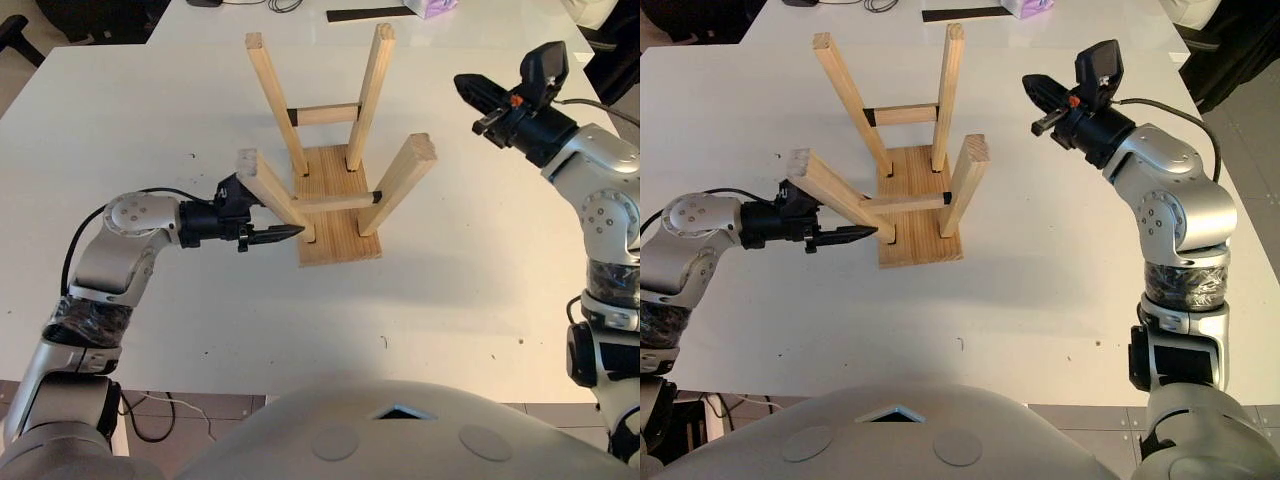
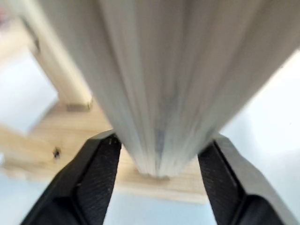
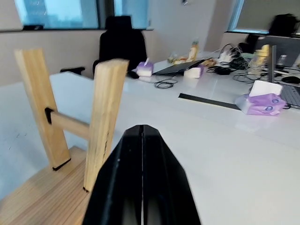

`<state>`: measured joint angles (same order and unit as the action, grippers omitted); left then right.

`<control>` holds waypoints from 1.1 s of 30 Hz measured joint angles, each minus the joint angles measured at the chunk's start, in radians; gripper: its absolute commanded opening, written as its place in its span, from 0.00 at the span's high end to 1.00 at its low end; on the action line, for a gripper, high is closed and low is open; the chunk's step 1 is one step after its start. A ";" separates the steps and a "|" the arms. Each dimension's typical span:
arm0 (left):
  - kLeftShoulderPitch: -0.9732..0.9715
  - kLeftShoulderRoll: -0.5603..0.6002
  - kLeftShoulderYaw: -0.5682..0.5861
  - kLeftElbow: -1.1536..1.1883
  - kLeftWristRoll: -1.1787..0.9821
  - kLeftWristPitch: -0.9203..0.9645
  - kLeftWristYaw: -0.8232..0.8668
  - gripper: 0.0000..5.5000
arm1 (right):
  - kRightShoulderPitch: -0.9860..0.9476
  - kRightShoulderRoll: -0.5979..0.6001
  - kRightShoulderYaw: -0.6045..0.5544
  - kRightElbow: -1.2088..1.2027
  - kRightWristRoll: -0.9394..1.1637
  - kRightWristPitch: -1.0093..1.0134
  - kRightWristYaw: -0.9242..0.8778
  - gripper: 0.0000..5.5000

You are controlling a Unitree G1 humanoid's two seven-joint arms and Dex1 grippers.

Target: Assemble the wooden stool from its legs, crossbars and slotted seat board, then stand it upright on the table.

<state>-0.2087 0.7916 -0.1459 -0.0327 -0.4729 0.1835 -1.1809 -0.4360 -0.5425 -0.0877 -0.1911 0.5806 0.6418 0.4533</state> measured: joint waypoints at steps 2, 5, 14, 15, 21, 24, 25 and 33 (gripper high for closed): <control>-0.044 0.002 0.006 0.007 0.000 0.002 -0.028 0.35 | 0.007 0.028 -0.005 -0.006 -0.010 -0.018 -0.013 1.00; -0.070 -0.002 0.033 -0.007 -0.013 0.045 -0.031 0.31 | 0.071 0.041 -0.022 -0.048 -0.032 -0.030 -0.040 1.00; 0.226 0.083 0.300 -0.218 -0.080 0.240 0.093 0.31 | 0.323 0.089 -0.114 -0.341 -0.038 0.001 -0.170 1.00; 0.289 0.059 0.352 -0.256 -0.083 0.264 0.158 0.31 | 0.373 0.089 -0.110 -0.366 -0.061 0.008 -0.193 1.00; 0.586 -0.289 0.437 -0.516 -0.052 0.327 0.621 0.45 | 0.550 0.138 -0.025 -0.499 -0.172 0.026 -0.314 1.00; 0.706 -0.532 0.358 -0.664 0.028 0.310 0.877 0.55 | 0.622 0.171 0.067 -0.574 -0.213 0.041 -0.368 1.00; 0.730 -0.589 0.324 -0.697 0.068 0.302 0.944 0.57 | 0.629 0.182 0.089 -0.592 -0.225 0.048 -0.380 1.00; 0.771 -0.825 -0.030 -0.924 0.574 0.264 1.409 0.82 | 0.555 0.280 0.241 -0.702 -0.306 0.167 -0.508 1.00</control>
<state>0.5623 -0.0335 -0.1763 -0.9563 0.1011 0.4472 0.2279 0.1192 -0.2626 0.1531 -0.8931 0.2747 0.8087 -0.0549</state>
